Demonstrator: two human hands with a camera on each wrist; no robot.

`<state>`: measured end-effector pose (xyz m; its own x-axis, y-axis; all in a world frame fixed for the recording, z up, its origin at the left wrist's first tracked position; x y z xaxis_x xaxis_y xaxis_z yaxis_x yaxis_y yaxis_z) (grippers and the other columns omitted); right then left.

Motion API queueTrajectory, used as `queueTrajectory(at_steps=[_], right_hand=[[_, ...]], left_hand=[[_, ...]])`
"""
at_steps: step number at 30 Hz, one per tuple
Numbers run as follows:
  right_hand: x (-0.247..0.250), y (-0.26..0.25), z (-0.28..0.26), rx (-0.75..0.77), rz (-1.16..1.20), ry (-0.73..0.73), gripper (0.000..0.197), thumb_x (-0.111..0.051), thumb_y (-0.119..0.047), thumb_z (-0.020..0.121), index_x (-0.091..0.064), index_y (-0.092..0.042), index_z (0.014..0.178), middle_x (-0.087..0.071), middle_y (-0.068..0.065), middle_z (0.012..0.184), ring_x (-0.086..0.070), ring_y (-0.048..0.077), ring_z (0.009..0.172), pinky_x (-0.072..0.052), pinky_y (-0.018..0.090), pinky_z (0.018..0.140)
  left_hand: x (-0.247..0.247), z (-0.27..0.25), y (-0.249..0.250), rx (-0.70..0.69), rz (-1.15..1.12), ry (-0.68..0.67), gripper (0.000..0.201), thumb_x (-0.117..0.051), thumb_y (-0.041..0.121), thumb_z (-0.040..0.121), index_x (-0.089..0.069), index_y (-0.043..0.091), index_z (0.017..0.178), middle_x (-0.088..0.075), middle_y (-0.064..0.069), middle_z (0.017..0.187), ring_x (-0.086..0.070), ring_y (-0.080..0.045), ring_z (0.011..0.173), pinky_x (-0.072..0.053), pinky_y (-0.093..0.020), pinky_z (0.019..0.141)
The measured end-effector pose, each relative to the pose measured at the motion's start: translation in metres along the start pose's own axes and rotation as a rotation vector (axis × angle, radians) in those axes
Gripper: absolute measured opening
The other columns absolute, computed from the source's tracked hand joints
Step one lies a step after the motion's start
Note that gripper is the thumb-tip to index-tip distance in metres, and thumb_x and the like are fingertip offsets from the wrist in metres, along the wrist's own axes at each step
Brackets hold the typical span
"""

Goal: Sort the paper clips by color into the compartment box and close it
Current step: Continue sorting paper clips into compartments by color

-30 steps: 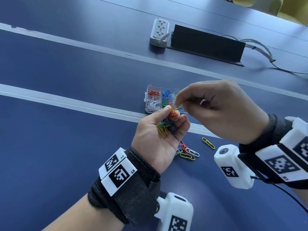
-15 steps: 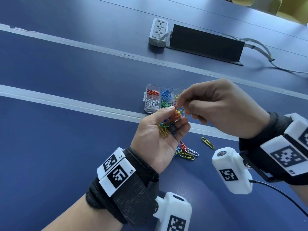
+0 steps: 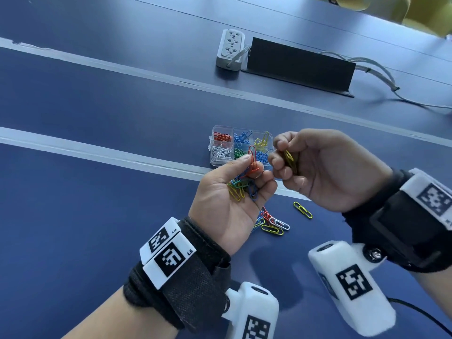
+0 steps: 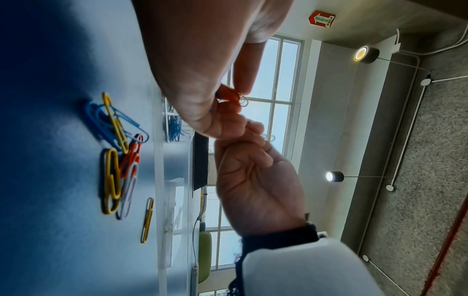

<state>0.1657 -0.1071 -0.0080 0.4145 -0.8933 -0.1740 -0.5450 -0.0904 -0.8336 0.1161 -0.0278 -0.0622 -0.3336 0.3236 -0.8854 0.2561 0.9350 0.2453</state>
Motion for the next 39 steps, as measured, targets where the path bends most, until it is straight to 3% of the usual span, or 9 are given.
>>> queueTrajectory(at_steps=[5, 9, 14, 17, 20, 23, 27, 33, 39], right_hand=[[-0.001, 0.002, -0.001, -0.032, 0.115, 0.002, 0.025, -0.027, -0.012, 0.079, -0.047, -0.014, 0.063, -0.049, 0.003, 0.056, -0.038, 0.012, 0.043, -0.025, 0.014, 0.035], [-0.002, -0.008, -0.006, 0.056, -0.031, 0.028, 0.016, -0.047, -0.019, 0.077, -0.052, -0.014, 0.063, -0.038, -0.002, 0.052, -0.031, 0.009, 0.04, -0.016, 0.015, 0.034], [-0.032, -0.016, -0.023, 0.298, -0.599, 0.006, 0.013, -0.064, -0.005, 0.082, -0.068, -0.006, 0.07, -0.056, -0.008, 0.045, -0.041, 0.0, 0.031, -0.026, 0.006, 0.035], [-0.039, -0.011, -0.026, 0.437, -1.167, 0.139, 0.006, -0.07, -0.026, 0.074, -0.072, -0.022, 0.071, -0.051, -0.01, 0.046, -0.047, 0.001, 0.047, -0.033, 0.008, 0.049], [-0.045, -0.008, -0.026, 0.418, -1.383, 0.197, 0.013, -0.068, -0.041, 0.073, -0.071, -0.029, 0.076, -0.044, -0.012, 0.051, -0.046, 0.002, 0.052, -0.032, 0.009, 0.051], [-0.048, -0.011, -0.026, 0.437, -1.451, 0.251, 0.02, -0.065, -0.047, 0.076, -0.07, -0.029, 0.082, -0.043, -0.014, 0.055, -0.044, 0.006, 0.06, -0.027, 0.009, 0.053], [-0.049, -0.015, -0.028, 0.475, -1.481, 0.298, 0.022, -0.061, -0.046, 0.079, -0.071, -0.028, 0.088, -0.051, -0.011, 0.063, -0.05, 0.009, 0.068, -0.036, 0.02, 0.058], [-0.056, -0.015, -0.029, 0.479, -1.54, 0.25, 0.025, -0.057, -0.047, 0.081, -0.069, -0.029, 0.093, -0.047, -0.01, 0.066, -0.045, 0.01, 0.069, -0.032, 0.023, 0.064], [-0.052, -0.016, -0.029, 0.459, -1.522, 0.262, 0.011, -0.056, -0.029, 0.078, -0.063, -0.024, 0.071, -0.047, -0.009, 0.054, -0.046, 0.012, 0.059, -0.039, 0.024, 0.061]], left_hand=[[0.001, 0.0, 0.0, 0.002, 0.003, -0.003, 0.014, -0.049, 0.006, 0.086, -0.063, 0.009, 0.086, -0.058, -0.006, 0.069, -0.06, -0.016, 0.056, -0.056, -0.025, 0.061], [-0.001, -0.001, 0.002, 0.0, 0.003, -0.035, 0.023, -0.045, 0.011, 0.088, -0.066, 0.005, 0.094, -0.067, -0.01, 0.078, -0.066, -0.022, 0.068, -0.056, -0.032, 0.076], [-0.001, -0.004, 0.006, -0.005, -0.042, -0.021, 0.046, -0.041, 0.028, 0.089, -0.059, -0.003, 0.117, -0.068, -0.021, 0.102, -0.067, -0.032, 0.091, -0.052, -0.04, 0.088], [-0.001, -0.006, 0.006, 0.015, -0.067, -0.022, 0.052, -0.042, 0.035, 0.088, -0.057, -0.001, 0.121, -0.065, -0.025, 0.111, -0.066, -0.033, 0.091, -0.052, -0.038, 0.086], [-0.001, -0.008, 0.006, 0.034, -0.046, -0.024, 0.056, -0.041, 0.041, 0.087, -0.055, 0.003, 0.126, -0.061, -0.021, 0.125, -0.063, -0.031, 0.1, -0.051, -0.036, 0.085], [-0.003, -0.009, 0.006, 0.037, -0.086, -0.037, 0.055, -0.038, 0.04, 0.09, -0.055, 0.002, 0.125, -0.065, -0.021, 0.117, -0.066, -0.029, 0.089, -0.056, -0.033, 0.075], [-0.004, -0.009, 0.007, 0.003, -0.165, -0.06, 0.049, -0.036, 0.031, 0.093, -0.054, -0.003, 0.123, -0.068, -0.017, 0.073, -0.067, -0.025, 0.057, -0.053, -0.026, 0.049], [0.0, -0.005, 0.007, -0.016, -0.111, -0.054, 0.043, -0.033, 0.024, 0.094, -0.055, 0.001, 0.123, -0.067, -0.014, 0.088, -0.067, -0.021, 0.063, -0.053, -0.024, 0.053], [0.002, -0.002, 0.005, -0.022, -0.091, -0.032, 0.038, -0.033, 0.02, 0.093, -0.06, 0.001, 0.112, -0.069, -0.015, 0.084, -0.069, -0.024, 0.07, -0.058, -0.03, 0.069]])
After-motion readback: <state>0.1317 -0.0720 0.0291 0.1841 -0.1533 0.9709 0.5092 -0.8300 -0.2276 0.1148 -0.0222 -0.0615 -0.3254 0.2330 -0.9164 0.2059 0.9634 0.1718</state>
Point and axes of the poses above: each hand's wrist, its own z-axis towards the middle knuckle, its own x-axis out of the back of the hand, y = z × x, the point moved 7 cm from there along z, towards the middle knuckle
